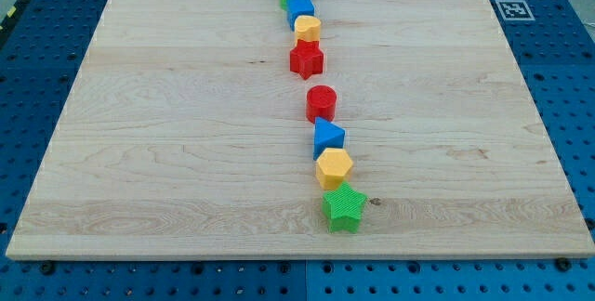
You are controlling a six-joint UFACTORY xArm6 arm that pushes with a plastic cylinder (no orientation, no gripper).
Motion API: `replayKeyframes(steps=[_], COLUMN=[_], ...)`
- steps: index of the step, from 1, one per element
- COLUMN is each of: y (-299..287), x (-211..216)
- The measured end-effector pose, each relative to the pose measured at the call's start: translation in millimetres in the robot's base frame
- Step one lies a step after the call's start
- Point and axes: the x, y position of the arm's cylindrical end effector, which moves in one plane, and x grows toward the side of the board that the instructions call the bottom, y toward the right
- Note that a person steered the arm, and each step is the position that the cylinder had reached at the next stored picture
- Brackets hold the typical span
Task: Move the green circle left and then right a bit
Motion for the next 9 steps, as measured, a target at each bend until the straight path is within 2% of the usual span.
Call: replayKeyframes(steps=[3, 6, 9], y=[-73.0, -76.8, -52.6], x=[1.4, 42.7, 36.5])
